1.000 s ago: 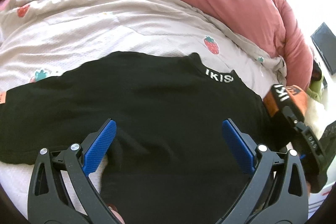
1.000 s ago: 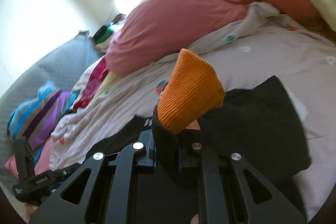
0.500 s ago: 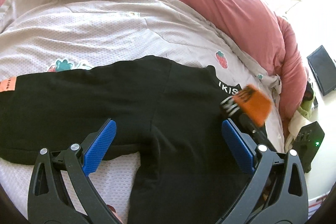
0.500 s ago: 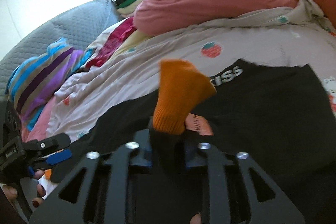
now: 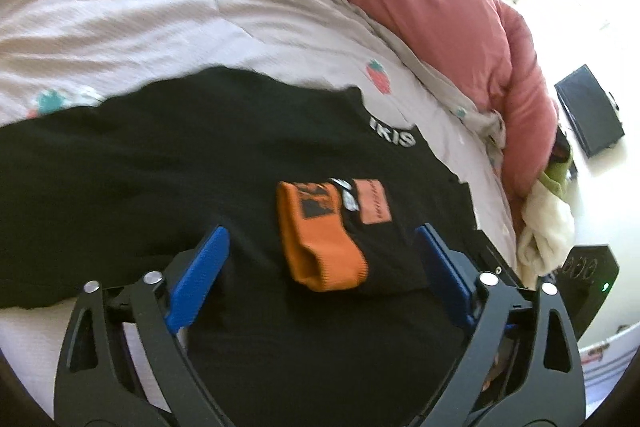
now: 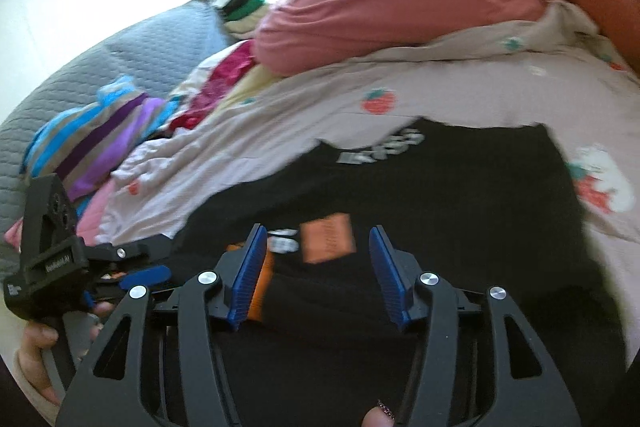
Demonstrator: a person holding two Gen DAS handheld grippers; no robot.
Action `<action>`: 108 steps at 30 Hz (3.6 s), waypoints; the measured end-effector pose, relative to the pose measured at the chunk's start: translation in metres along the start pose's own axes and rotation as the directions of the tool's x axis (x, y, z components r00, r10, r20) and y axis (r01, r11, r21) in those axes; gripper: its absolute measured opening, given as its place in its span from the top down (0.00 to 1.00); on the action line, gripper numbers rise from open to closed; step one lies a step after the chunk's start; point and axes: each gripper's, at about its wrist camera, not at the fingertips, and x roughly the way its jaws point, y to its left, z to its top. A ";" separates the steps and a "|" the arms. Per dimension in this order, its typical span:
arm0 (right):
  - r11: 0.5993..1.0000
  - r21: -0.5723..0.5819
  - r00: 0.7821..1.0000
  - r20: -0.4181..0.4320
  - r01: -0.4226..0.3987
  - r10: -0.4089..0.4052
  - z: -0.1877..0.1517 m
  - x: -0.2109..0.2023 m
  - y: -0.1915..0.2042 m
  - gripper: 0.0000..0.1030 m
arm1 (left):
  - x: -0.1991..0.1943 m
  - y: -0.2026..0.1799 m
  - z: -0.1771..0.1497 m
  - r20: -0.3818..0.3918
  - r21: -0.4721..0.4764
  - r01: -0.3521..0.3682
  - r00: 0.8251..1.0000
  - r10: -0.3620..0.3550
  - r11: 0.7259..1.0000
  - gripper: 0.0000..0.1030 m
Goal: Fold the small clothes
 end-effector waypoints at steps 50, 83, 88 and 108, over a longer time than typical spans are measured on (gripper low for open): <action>0.968 -0.045 0.950 -0.187 0.248 -0.252 -0.020 0.051 -0.043 0.38 | 0.039 0.003 -0.019 0.003 0.156 -0.262 0.964 0.265 0.952 0.58; 0.990 -0.088 0.993 -0.034 0.106 -0.109 -0.010 -0.019 0.043 0.04 | -0.088 0.028 -0.029 0.222 0.052 -0.313 0.929 0.295 0.948 0.09; 0.988 -0.128 0.996 -0.031 0.083 -0.088 -0.010 -0.021 0.064 0.04 | -0.102 0.038 -0.031 0.240 0.028 -0.324 0.920 0.309 0.946 0.09; 0.947 -0.315 0.995 -0.099 -0.064 0.034 -0.033 -0.006 0.162 0.04 | -0.166 0.105 -0.059 0.283 -0.141 -0.368 0.875 0.394 0.919 0.09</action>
